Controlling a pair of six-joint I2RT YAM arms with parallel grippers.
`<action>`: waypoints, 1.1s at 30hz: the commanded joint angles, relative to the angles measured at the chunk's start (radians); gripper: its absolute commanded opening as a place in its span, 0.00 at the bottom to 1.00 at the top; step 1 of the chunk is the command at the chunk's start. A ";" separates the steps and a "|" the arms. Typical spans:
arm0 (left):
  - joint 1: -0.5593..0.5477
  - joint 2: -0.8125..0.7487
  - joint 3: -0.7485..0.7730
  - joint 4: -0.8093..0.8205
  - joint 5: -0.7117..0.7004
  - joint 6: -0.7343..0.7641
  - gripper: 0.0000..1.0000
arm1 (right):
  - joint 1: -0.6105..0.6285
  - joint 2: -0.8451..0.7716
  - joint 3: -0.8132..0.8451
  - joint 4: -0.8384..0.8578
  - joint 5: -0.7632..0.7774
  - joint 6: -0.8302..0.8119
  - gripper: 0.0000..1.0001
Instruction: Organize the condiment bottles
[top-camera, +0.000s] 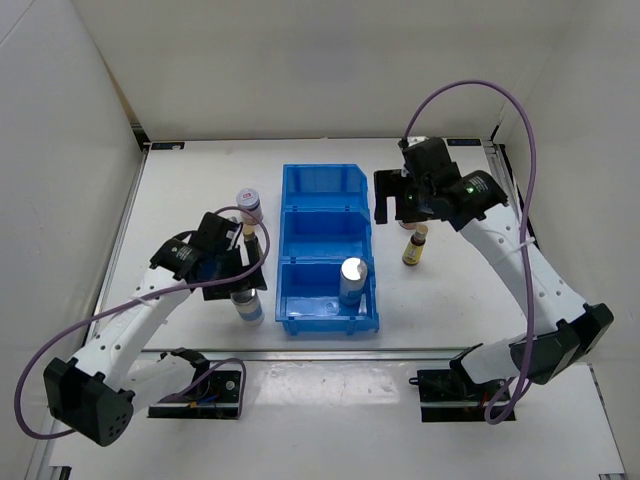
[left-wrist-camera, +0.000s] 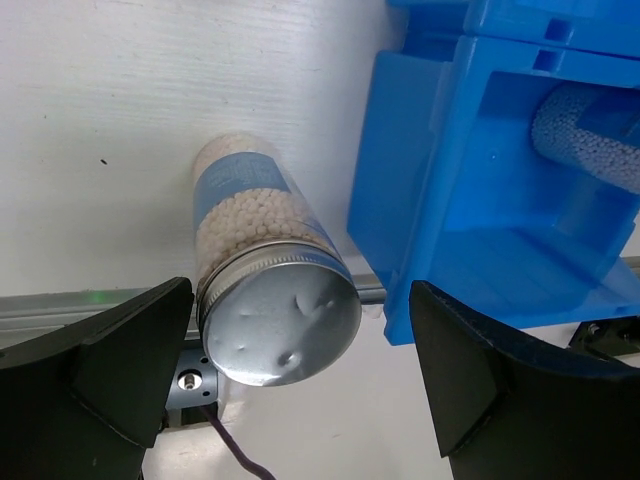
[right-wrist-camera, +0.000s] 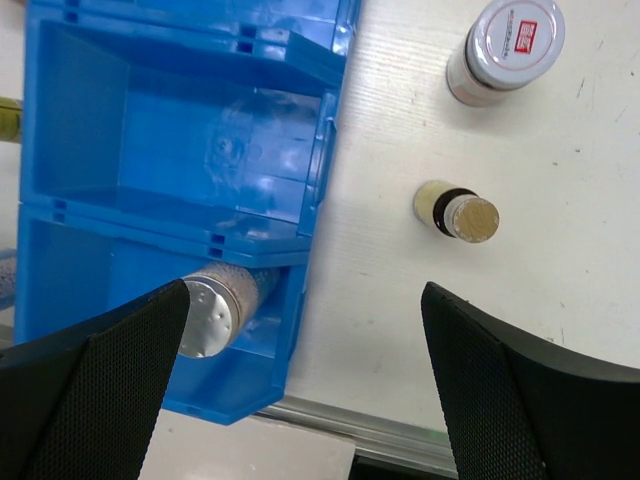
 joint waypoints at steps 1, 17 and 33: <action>-0.015 -0.008 -0.014 -0.007 -0.032 -0.023 1.00 | 0.004 -0.023 -0.021 0.002 0.022 -0.021 1.00; -0.024 0.043 0.024 -0.018 -0.021 -0.031 0.36 | -0.026 -0.080 -0.052 -0.025 0.041 -0.040 1.00; -0.137 0.263 0.727 -0.233 0.007 0.021 0.12 | -0.044 -0.143 -0.043 -0.044 0.103 -0.049 1.00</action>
